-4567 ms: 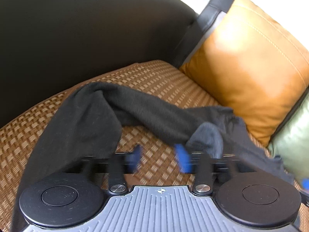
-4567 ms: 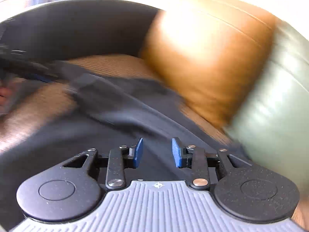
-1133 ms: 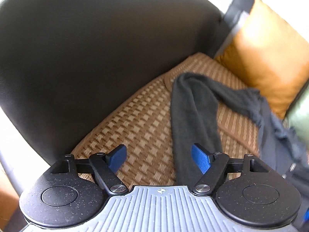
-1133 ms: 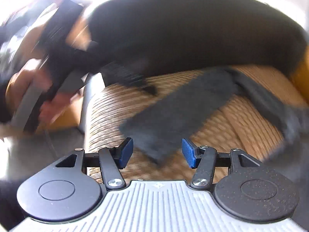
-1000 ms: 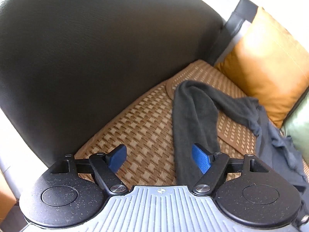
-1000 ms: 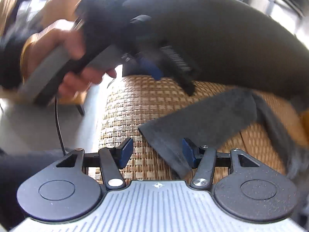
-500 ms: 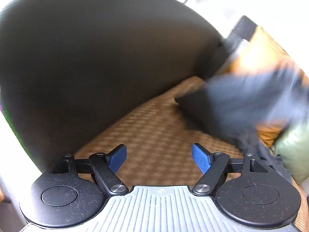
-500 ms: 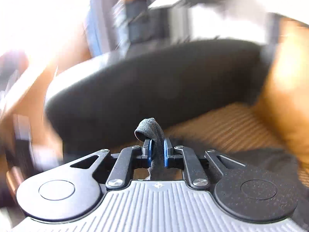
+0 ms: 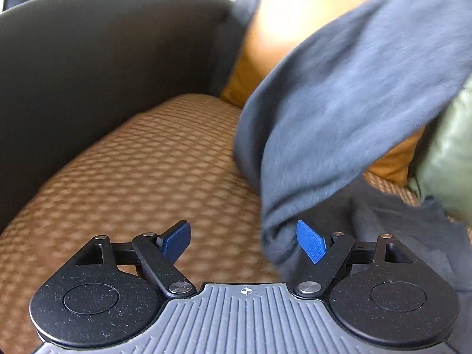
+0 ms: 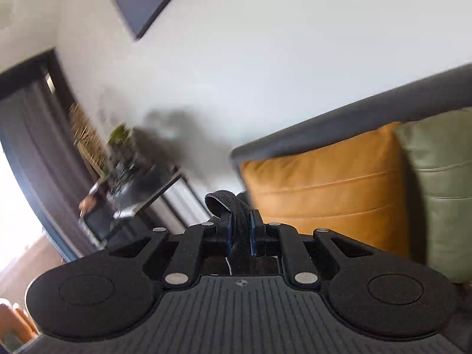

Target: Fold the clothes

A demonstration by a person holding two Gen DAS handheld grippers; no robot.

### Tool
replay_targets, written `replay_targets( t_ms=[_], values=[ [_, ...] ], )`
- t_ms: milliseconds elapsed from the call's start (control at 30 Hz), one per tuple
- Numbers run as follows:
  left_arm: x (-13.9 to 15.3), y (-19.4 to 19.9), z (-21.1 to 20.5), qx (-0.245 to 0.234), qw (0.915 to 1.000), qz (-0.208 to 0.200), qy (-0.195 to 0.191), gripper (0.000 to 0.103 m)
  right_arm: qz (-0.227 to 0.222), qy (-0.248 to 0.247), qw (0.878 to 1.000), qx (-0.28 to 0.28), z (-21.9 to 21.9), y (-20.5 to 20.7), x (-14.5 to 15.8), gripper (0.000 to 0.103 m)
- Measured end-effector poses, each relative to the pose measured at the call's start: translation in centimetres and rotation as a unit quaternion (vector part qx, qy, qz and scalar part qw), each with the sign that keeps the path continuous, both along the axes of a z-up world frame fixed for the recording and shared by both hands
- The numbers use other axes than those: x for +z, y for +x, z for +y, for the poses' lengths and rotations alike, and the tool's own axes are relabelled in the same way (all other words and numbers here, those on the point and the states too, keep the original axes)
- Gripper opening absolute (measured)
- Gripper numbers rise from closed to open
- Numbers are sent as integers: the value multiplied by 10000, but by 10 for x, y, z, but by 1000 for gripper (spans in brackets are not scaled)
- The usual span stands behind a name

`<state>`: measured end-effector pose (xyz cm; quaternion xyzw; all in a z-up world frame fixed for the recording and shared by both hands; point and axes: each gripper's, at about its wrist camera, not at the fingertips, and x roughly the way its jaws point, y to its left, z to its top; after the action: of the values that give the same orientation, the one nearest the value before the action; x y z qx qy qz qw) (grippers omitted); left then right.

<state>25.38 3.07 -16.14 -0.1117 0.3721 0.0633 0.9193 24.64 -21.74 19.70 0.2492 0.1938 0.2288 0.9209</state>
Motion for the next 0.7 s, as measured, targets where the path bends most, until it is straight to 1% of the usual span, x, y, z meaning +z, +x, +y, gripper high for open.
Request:
replay_targets(
  t_ms=[67,133,167,233,267,333,367,400,533,600,633,700],
  values=[
    [-7,18,-26,-141,9990,80,415,87,39,238,9993,-272,-46,-2,-12,13],
    [-16,31,-46,-179,9954,169,927,87,78,475,9974,-543,-92,-3,-23,13],
    [-20,35,-53,-215,9933,196,1118,84,98,593,9959,-678,-116,-4,-29,13],
    [-24,37,-60,-469,9915,133,1208,44,169,730,9921,-1004,-159,-15,-48,13],
    [-25,35,-63,-603,9907,139,1209,7,246,751,9900,-1172,-172,-17,-62,13],
    [-28,34,-69,-718,9877,162,1379,5,516,768,9846,-1484,-207,-28,-93,13],
    [-29,34,-72,-762,9857,157,1493,4,672,804,9810,-1634,-225,-34,-112,11],
    [-31,34,-75,-806,9836,151,1607,4,855,886,9761,-1792,-234,-39,-133,4],
    [-31,31,-82,-1038,9754,78,1942,3,1581,1209,9529,-2289,-272,-55,-211,4],
    [-30,30,-85,-1112,9718,58,2079,3,1895,1094,9491,-2267,-271,-57,-239,4],
    [-30,29,-87,-1144,9701,50,2141,3,2119,992,9485,-2136,-267,-57,-253,4],
    [-30,28,-88,-1150,9689,54,2193,3,2449,562,9499,-1860,-239,-53,-271,7]
  ],
)
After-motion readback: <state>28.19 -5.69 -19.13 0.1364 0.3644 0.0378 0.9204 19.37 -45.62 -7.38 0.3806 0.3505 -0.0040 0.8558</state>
